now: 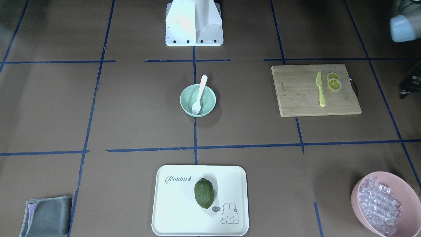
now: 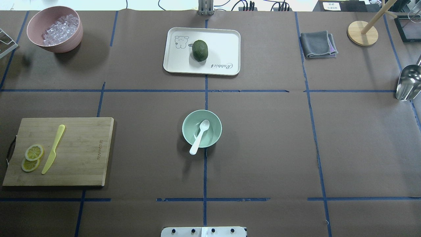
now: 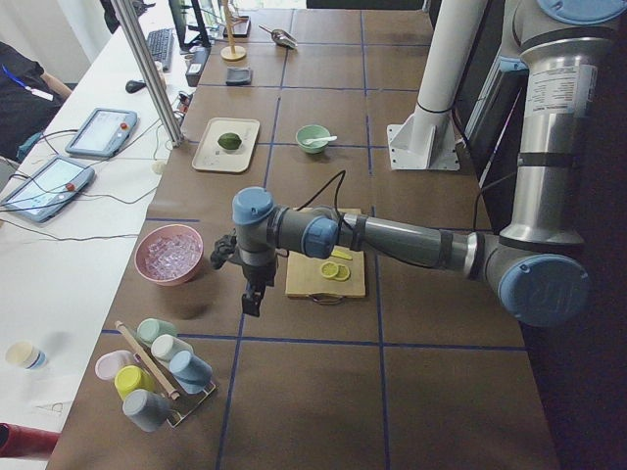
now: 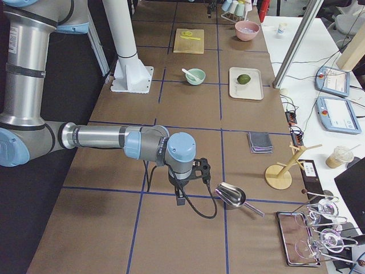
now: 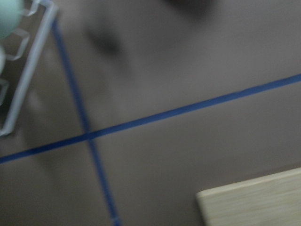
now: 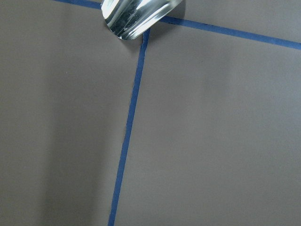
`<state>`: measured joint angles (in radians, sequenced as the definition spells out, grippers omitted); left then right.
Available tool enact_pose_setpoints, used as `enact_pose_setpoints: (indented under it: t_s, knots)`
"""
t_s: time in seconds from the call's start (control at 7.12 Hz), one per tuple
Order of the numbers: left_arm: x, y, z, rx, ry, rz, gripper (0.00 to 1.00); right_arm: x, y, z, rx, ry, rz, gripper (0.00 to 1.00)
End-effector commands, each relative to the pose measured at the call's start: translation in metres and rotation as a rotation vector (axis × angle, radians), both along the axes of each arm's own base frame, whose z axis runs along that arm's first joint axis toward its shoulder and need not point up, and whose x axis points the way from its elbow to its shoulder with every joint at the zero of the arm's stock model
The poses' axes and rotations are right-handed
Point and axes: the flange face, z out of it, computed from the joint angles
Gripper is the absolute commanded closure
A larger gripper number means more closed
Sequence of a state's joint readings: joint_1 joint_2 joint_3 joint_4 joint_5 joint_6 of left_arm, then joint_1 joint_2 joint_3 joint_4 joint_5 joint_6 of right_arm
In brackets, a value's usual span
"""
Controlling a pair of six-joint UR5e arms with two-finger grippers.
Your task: Place spoon in bowl
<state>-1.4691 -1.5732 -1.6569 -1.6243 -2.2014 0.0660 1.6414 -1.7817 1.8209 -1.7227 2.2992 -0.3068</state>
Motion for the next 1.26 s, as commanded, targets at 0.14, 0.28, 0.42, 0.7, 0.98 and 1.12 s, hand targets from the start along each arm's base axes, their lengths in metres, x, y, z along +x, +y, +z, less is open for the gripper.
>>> enact_pose_setpoints:
  t_s: [0.14,0.28,0.42,0.7,0.98,1.12]
  knots:
    - [-0.064,0.024,0.024,-0.064,0.157,-0.115,0.00,0.000,-0.001,-0.001,0.003,-0.006,0.001,0.00]
    - [-0.062,0.022,0.021,-0.050,0.161,-0.108,0.00,-0.001,-0.001,-0.002,0.003,-0.008,0.001,0.00]
    - [-0.062,0.016,0.014,-0.033,0.162,-0.106,0.00,-0.001,-0.001,-0.002,0.002,-0.008,0.002,0.00]
    - [-0.061,0.017,0.013,-0.026,0.162,-0.103,0.00,-0.001,-0.004,-0.005,0.011,-0.007,0.000,0.00]
    - [-0.061,0.021,0.022,-0.044,0.159,-0.105,0.00,-0.001,-0.004,-0.005,0.012,-0.007,-0.001,0.00]
    - [-0.061,0.021,0.021,-0.044,0.159,-0.106,0.00,-0.001,-0.004,-0.006,0.015,-0.007,-0.001,0.00]
